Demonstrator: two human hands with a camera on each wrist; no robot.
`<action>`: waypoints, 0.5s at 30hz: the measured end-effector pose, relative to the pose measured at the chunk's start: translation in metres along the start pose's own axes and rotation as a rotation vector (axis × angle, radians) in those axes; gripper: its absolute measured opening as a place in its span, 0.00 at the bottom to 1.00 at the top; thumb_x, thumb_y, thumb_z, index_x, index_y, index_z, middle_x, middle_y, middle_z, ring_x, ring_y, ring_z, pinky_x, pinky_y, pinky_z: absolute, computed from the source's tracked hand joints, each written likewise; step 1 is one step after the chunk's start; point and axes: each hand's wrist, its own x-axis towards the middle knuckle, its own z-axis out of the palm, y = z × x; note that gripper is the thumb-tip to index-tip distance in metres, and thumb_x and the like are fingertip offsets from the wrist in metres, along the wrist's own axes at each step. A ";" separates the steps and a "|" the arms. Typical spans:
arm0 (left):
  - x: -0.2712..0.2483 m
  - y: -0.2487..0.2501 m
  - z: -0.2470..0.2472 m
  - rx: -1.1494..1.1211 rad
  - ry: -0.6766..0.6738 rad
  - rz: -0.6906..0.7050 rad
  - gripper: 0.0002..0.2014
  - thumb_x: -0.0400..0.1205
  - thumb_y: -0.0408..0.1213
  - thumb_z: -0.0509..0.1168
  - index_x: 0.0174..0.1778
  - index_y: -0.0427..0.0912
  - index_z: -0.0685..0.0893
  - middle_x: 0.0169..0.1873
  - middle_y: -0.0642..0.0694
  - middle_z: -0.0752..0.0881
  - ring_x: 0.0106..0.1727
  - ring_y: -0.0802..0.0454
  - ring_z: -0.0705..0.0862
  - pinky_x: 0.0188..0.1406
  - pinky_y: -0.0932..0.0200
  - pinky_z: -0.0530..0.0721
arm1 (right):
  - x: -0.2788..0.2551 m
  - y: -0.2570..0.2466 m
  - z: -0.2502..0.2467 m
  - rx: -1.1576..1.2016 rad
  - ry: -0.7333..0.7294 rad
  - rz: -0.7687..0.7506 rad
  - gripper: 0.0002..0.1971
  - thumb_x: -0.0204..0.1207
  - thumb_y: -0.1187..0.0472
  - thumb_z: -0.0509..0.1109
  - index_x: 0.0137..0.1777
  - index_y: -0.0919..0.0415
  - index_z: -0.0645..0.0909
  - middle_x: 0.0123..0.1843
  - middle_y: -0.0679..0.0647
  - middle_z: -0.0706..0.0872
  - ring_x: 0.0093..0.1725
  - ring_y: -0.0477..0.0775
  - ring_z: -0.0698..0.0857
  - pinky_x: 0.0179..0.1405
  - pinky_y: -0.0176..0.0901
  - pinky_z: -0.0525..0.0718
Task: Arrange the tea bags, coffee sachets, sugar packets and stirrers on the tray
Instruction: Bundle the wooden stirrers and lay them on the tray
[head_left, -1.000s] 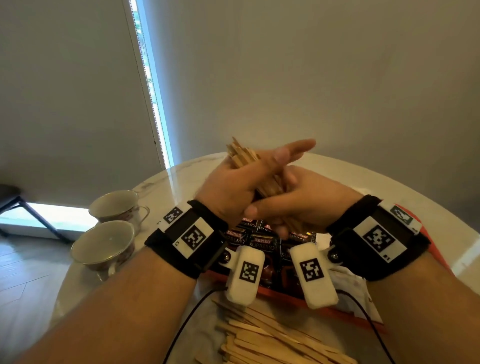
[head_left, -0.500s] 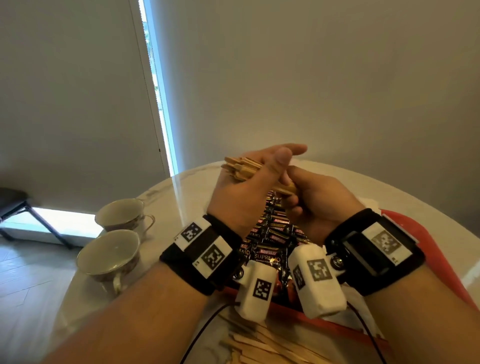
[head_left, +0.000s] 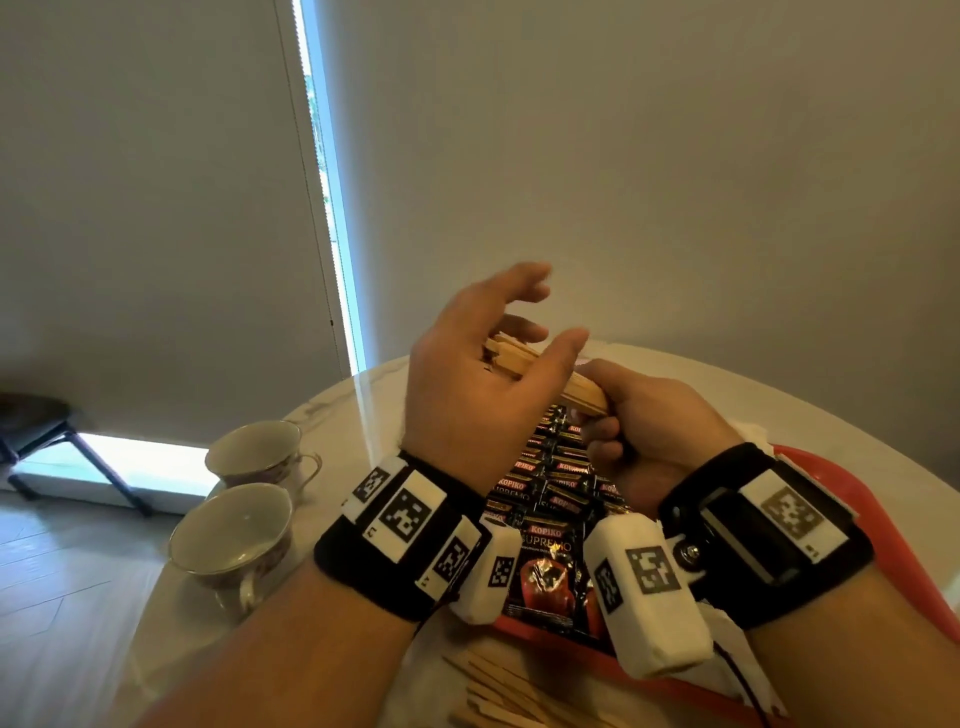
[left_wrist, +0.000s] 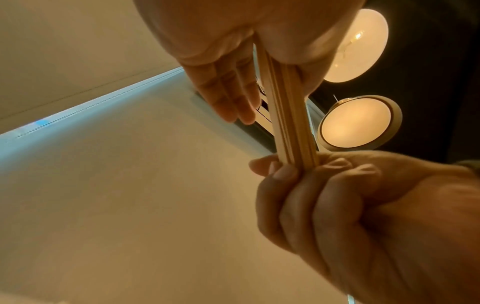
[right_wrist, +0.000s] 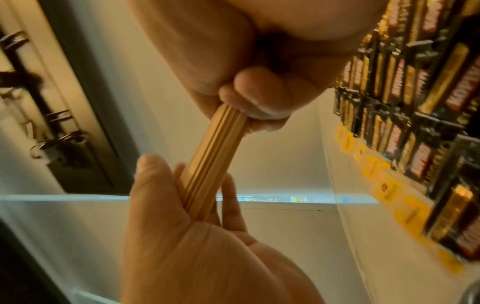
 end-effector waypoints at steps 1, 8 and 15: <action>0.001 -0.001 -0.001 0.046 -0.006 0.008 0.18 0.83 0.42 0.77 0.68 0.48 0.88 0.54 0.57 0.89 0.50 0.58 0.91 0.45 0.59 0.91 | -0.001 -0.002 0.000 -0.017 0.004 -0.007 0.09 0.81 0.56 0.73 0.50 0.63 0.85 0.31 0.54 0.77 0.20 0.43 0.68 0.13 0.31 0.68; 0.002 -0.002 0.001 -0.171 -0.017 -0.078 0.10 0.86 0.34 0.73 0.62 0.42 0.90 0.52 0.49 0.94 0.54 0.50 0.93 0.52 0.47 0.93 | 0.001 -0.001 -0.001 0.004 -0.055 0.029 0.11 0.80 0.55 0.74 0.54 0.64 0.84 0.31 0.54 0.78 0.21 0.43 0.68 0.13 0.31 0.68; 0.002 0.004 0.007 -0.730 -0.151 -0.210 0.22 0.77 0.36 0.80 0.66 0.42 0.83 0.40 0.42 0.90 0.43 0.42 0.90 0.53 0.39 0.89 | 0.001 0.000 -0.002 0.110 -0.139 0.046 0.10 0.77 0.55 0.75 0.44 0.61 0.81 0.30 0.53 0.74 0.20 0.41 0.67 0.12 0.29 0.64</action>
